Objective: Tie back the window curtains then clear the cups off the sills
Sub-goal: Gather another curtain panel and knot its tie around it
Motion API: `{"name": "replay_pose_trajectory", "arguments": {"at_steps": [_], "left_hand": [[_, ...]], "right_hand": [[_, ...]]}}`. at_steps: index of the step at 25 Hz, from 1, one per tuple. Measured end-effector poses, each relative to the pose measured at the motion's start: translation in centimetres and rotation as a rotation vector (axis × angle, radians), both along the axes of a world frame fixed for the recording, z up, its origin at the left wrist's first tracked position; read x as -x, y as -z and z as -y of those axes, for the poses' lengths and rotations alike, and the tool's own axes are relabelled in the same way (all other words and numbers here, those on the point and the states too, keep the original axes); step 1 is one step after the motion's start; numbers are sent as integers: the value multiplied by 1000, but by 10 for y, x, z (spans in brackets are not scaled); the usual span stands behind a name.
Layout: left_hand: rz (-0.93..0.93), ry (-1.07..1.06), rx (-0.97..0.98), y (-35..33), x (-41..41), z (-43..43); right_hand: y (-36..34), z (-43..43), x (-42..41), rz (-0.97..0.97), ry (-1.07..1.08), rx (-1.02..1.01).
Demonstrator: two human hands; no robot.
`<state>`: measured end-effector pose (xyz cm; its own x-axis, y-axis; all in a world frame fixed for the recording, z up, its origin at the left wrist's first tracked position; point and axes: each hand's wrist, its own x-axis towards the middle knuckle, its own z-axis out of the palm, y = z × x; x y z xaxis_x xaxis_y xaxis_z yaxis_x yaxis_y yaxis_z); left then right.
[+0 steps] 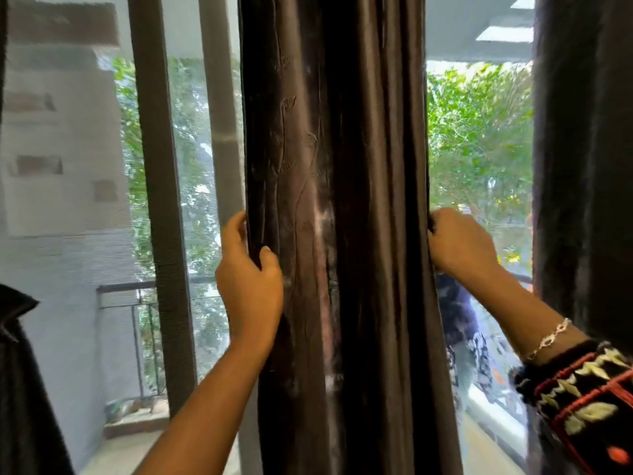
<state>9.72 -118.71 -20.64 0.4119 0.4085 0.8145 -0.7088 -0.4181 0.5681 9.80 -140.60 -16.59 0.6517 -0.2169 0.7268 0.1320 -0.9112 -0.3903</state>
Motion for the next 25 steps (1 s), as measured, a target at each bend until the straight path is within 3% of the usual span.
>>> {"name": "replay_pose_trajectory", "arguments": {"at_steps": [4,7,10,14,18,25], "left_hand": [[331,-97,-175,29,31,32],[496,65,-420,53,64,75],[342,199,-436,74,69,106],[113,88,-281,86,41,113],[-212,25,-375,99,36,120],[-422,25,-486,110,33,135]], "right_hand": [[44,-2,3,9,64,61],[61,-4,5,36,70,23],[72,-5,11,71,-14,11],[76,-7,26,86,-195,-90],[79,-12,34,102,-333,-198],[84,-21,32,143,-468,-300]]}}
